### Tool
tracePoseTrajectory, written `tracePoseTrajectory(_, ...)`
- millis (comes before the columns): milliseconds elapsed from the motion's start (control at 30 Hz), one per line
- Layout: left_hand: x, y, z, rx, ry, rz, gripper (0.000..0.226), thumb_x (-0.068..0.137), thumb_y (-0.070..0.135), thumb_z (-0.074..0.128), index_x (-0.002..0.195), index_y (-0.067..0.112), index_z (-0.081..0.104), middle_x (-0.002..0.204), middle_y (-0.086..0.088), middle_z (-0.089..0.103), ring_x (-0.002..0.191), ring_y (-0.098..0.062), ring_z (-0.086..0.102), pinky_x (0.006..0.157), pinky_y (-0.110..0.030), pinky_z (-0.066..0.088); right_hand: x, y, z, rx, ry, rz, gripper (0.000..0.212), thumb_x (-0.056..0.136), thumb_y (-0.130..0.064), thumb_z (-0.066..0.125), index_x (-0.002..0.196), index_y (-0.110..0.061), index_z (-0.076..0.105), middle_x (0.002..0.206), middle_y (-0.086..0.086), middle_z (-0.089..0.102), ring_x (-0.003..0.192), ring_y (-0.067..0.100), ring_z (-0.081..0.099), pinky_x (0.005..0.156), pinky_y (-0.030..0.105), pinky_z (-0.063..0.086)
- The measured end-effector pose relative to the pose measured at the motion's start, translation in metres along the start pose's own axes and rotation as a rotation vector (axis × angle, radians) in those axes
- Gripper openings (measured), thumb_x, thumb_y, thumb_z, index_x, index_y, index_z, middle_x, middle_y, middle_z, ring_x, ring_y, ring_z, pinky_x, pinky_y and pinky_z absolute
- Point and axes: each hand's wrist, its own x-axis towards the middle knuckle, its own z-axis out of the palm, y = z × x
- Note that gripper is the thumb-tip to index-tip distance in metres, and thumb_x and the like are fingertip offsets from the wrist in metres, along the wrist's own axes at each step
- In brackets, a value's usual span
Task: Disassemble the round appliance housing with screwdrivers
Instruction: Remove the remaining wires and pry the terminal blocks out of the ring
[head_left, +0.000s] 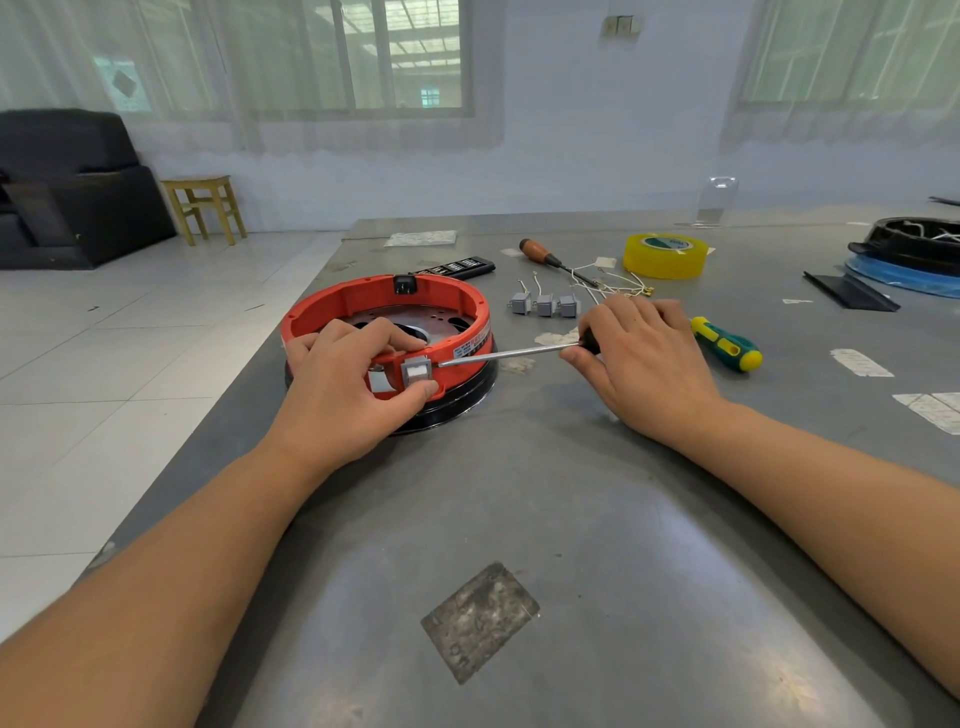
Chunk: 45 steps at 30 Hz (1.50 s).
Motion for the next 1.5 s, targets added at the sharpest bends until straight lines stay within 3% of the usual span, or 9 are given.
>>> tracePoseTrajectory(200,-0.001,-0.001,-0.003,-0.054,-0.043,0.007,0.028,0.092,0.049,0.052,0.119,0.046,0.06,0.112,0.011,0.066,0.118,-0.017,0.052,0.105,-0.039,0.03,-0.003,0.001,-0.003,0.042,-0.066,-0.016,0.042,0.102,-0.06,0.033,0.103,-0.024,0.054,0.098,-0.002,0.056,0.094,0.024,0.055,0.088,0.042,0.039)
tracePoseTrajectory(400,0.0,-0.01,-0.004,-0.09,0.008,0.1,0.021,0.099,0.019,0.072,0.116,0.031,0.073,0.117,0.006,0.069,0.119,-0.019,0.062,0.1,-0.063,0.049,-0.012,0.007,-0.007,0.076,-0.17,-0.079,0.05,0.098,-0.068,0.027,0.093,-0.029,0.058,0.087,-0.011,0.059,0.078,0.017,0.057,0.063,0.03,0.037)
tracePoseTrajectory(567,-0.001,-0.01,-0.004,-0.146,0.064,0.12,0.025,0.094,0.014,0.077,0.109,0.034,0.076,0.112,0.006,0.071,0.111,-0.005,0.06,0.093,-0.037,0.057,-0.014,0.01,-0.007,0.085,-0.165,-0.084,0.051,0.096,-0.07,0.026,0.088,-0.031,0.057,0.079,-0.01,0.059,0.07,0.014,0.053,0.049,0.026,0.024)
tracePoseTrajectory(633,0.0,-0.009,-0.004,-0.155,0.061,0.121,0.024,0.093,0.014,0.078,0.107,0.034,0.076,0.111,0.007,0.072,0.11,-0.006,0.061,0.09,-0.027,0.056,-0.013,0.009,-0.006,0.108,-0.172,-0.088,0.052,0.096,-0.071,0.025,0.088,-0.031,0.058,0.08,-0.009,0.06,0.07,0.014,0.053,0.05,0.027,0.027)
tracePoseTrajectory(767,0.002,-0.008,-0.006,-0.177,0.033,0.114,0.018,0.094,0.015,0.077,0.106,0.027,0.081,0.105,0.009,0.075,0.107,-0.005,0.066,0.092,-0.032,0.057,-0.013,0.007,-0.001,0.112,-0.155,-0.107,0.056,0.094,-0.073,0.021,0.087,-0.031,0.058,0.079,-0.009,0.063,0.069,0.014,0.053,0.05,0.027,0.028)
tracePoseTrajectory(967,0.006,-0.009,-0.009,-0.137,-0.034,0.072,0.019,0.095,0.025,0.075,0.103,0.042,0.075,0.106,0.025,0.067,0.113,-0.01,0.056,0.095,-0.036,0.05,-0.004,0.007,0.01,0.107,-0.097,-0.106,0.07,0.085,-0.087,0.015,0.08,-0.029,0.053,0.073,-0.01,0.059,0.066,0.014,0.052,0.052,0.028,0.028)
tracePoseTrajectory(1133,0.008,-0.01,-0.01,-0.155,-0.057,0.048,0.019,0.095,0.027,0.074,0.103,0.045,0.074,0.106,0.024,0.067,0.106,-0.004,0.057,0.092,-0.03,0.048,0.009,0.003,0.02,0.117,-0.091,-0.096,0.079,0.08,-0.095,0.011,0.08,-0.027,0.052,0.075,-0.01,0.059,0.072,0.017,0.054,0.083,0.037,0.037)
tracePoseTrajectory(1300,0.008,-0.007,-0.012,-0.183,-0.073,0.017,0.027,0.095,0.03,0.073,0.098,0.056,0.068,0.106,0.035,0.061,0.106,0.009,0.056,0.087,-0.023,0.048,0.024,0.001,0.028,0.097,-0.063,-0.063,0.077,0.084,-0.092,0.014,0.079,-0.026,0.053,0.077,-0.01,0.056,0.077,0.016,0.052,0.09,0.041,0.033)
tracePoseTrajectory(1500,0.007,-0.008,-0.013,-0.18,-0.096,-0.021,0.017,0.097,0.029,0.072,0.106,0.043,0.076,0.109,0.032,0.06,0.104,0.012,0.053,0.087,-0.019,0.045,0.036,0.0,0.036,0.132,-0.051,-0.076,0.073,0.087,-0.088,0.017,0.083,-0.025,0.052,0.083,-0.008,0.056,0.086,0.017,0.053,0.094,0.042,0.031)
